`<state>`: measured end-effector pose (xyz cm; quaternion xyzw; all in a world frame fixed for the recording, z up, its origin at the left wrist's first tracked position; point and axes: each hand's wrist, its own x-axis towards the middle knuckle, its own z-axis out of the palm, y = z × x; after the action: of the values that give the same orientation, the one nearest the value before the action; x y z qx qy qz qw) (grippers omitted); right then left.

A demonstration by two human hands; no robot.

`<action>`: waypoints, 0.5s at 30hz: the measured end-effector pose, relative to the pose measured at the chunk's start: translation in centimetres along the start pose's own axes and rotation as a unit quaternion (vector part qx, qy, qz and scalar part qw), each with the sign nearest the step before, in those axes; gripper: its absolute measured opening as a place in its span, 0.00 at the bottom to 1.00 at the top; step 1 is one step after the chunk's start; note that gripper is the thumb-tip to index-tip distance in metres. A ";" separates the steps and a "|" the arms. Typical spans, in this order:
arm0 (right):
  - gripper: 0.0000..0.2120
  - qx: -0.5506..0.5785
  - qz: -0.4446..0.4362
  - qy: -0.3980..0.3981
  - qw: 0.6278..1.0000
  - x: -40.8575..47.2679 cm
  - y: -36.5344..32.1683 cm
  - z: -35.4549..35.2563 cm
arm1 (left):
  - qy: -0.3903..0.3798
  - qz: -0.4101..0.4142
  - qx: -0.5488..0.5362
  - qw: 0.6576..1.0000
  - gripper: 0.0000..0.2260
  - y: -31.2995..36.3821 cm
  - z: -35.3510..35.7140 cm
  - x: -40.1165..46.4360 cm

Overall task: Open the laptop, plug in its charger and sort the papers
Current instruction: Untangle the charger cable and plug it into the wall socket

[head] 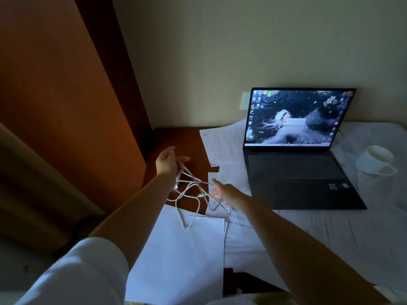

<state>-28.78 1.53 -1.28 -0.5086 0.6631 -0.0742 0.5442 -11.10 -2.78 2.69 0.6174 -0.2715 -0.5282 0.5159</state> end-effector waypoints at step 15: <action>0.19 -0.054 -0.148 0.245 0.957 -2.1 -2.1 -0.6 | -0.066 0.029 -0.171 0.983 0.22 5.6 1.1 -2.1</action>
<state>-28.22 1.89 1.66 -0.5954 0.6967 -0.2404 0.3199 -11.58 -3.09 8.71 0.4759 -0.2288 -0.5910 0.6099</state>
